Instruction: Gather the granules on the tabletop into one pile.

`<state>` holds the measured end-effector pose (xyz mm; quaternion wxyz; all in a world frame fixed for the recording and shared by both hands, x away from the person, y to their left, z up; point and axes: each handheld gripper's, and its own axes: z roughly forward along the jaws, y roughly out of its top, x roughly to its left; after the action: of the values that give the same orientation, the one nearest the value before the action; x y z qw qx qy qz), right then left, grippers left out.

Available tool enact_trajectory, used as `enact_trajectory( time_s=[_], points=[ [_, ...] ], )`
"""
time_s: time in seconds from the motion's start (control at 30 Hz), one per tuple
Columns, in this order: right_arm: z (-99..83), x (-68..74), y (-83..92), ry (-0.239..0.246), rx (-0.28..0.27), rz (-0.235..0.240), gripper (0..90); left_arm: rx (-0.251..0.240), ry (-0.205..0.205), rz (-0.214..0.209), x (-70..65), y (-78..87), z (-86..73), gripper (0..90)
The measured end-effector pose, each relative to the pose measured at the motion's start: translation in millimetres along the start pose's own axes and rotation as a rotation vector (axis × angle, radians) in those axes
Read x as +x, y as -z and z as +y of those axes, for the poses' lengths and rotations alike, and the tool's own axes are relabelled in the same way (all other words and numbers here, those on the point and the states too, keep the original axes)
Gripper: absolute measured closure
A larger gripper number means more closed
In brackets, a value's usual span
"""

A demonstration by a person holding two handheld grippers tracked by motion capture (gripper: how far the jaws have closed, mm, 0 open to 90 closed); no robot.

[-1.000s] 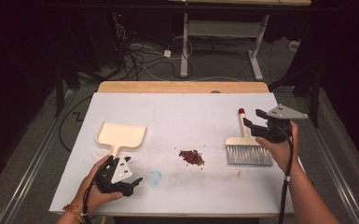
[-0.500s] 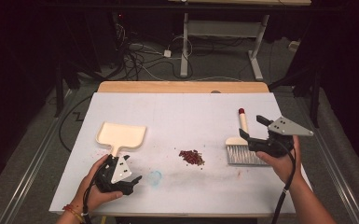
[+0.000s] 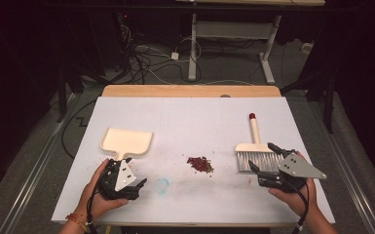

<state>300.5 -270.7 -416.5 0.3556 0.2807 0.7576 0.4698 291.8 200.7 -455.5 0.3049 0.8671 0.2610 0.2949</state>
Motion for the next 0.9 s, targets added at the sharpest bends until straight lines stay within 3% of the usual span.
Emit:
enact_trajectory(
  time_s=[0.17, 0.43, 0.9],
  points=[
    [-14.2, 5.1, 3.6, 0.003, 0.043, 0.013, 20.3, -0.011, 0.008, -0.002, -0.5, -1.2, 2.1, 17.1],
    [-17.1, 9.0, 2.1, 0.038, 0.077, -0.003, 20.3, -0.018, -0.01, -0.009, -3.0, 0.0, 2.5, 16.1],
    [-15.1, 12.3, 2.7, 0.046, 0.063, -0.003, 20.3, -0.008, -0.018, -0.013, -2.9, -0.5, 2.5, 16.1]
  ],
)
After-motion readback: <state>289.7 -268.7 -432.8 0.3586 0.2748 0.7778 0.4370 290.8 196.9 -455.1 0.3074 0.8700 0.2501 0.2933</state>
